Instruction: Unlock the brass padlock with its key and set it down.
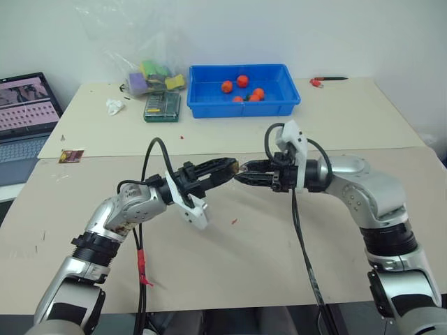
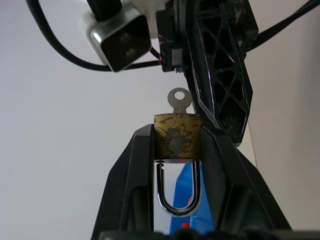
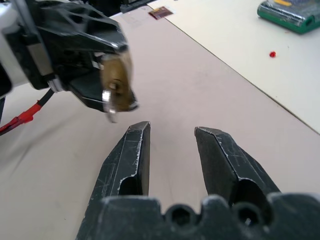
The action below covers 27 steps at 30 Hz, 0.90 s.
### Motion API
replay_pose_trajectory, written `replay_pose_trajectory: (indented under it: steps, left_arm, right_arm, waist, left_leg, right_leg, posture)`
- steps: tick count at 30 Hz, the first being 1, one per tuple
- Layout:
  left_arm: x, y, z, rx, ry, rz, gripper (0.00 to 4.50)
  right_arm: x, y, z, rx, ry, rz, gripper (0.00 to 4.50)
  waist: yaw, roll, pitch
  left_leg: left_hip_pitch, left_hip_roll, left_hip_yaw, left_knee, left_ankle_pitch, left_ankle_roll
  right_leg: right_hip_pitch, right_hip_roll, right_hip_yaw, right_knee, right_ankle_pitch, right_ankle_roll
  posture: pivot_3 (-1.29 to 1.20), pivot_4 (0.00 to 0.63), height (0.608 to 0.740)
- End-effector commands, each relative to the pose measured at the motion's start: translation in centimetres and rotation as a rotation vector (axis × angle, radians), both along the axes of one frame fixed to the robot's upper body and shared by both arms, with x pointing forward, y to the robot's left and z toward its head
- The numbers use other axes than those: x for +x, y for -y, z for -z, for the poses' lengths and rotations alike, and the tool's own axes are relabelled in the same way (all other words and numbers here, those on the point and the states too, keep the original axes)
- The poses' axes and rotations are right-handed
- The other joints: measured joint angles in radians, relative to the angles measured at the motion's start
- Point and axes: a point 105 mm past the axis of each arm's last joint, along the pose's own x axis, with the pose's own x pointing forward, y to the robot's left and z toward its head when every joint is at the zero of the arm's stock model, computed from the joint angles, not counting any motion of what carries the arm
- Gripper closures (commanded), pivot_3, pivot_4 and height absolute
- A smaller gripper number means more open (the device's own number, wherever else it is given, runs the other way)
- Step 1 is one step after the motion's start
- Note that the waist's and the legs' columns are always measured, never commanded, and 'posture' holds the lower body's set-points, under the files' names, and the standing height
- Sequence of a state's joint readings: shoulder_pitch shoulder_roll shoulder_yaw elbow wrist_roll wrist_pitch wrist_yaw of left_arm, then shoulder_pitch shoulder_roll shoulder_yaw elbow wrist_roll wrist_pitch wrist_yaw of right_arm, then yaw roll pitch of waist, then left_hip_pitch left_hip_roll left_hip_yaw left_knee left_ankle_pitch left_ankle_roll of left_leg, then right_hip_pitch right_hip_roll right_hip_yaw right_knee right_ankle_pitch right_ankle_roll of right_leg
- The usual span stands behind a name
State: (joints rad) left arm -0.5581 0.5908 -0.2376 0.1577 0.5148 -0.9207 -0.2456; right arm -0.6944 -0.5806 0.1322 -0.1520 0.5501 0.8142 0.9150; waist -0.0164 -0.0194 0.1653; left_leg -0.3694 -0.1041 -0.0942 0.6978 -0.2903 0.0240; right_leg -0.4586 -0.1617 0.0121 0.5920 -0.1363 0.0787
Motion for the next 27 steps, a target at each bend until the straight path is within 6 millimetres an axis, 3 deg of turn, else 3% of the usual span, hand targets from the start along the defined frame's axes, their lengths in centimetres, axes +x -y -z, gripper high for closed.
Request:
replay_pose_trajectory:
  steps: [1,6,12,19,27]
  left_arm:
    - [-0.7,0.4,-1.6,-0.024,0.059,0.04,3.65]
    - [-0.7,0.4,-1.4,-0.019,0.055,0.04,3.65]
    - [-0.7,0.3,-1.2,-0.013,0.054,0.042,3.65]
    - [-0.5,0.7,-1.5,-0.026,0.056,0.047,3.65]
    - [-0.5,0.8,-1.3,-0.031,0.052,0.046,3.65]
  right_arm:
    - [-0.3,-0.1,-2.3,0.037,0.069,-0.026,2.63]
    - [-1.5,-0.6,-3.4,0.092,0.03,-0.099,2.63]
    - [-4.6,0.1,-3.4,0.083,-0.062,-0.246,2.63]
    - [-4.8,-0.5,-3.3,0.098,-0.063,-0.238,2.63]
    - [-3.2,0.3,-3.0,0.07,-0.04,-0.164,2.63]
  waist:
    - [0.0,0.0,0.0]
    - [0.002,0.0,0.0]
    - [0.005,0.0,0.0]
    - [0.002,0.0,0.0]
    - [0.004,0.0,0.0]
  left_leg:
    - [0.0,0.0,0.0,0.0,0.0,0.0]
    - [0.0,0.0,0.0,0.0,0.0,0.0]
    - [0.0,0.0,0.0,0.0,0.0,0.001]
    - [0.0,0.001,0.001,0.0,0.0,0.001]
    - [0.0,0.0,0.001,0.0,0.0,0.001]
  right_leg:
    - [0.0,0.0,0.0,0.0,0.0,0.0]
    - [0.0,0.0,0.0,0.0,0.0,0.0]
    - [0.0,0.0,0.0,-0.001,0.0,0.0]
    - [0.001,0.0,0.0,0.0,0.0,0.0]
    - [0.0,0.0,0.0,0.0,0.0,0.0]
  posture:
    - [0.0,0.15,0.74]
    - [0.0,0.15,0.74]
    - [0.0,0.15,0.74]
    - [0.0,0.15,0.74]
    - [0.0,0.15,0.74]
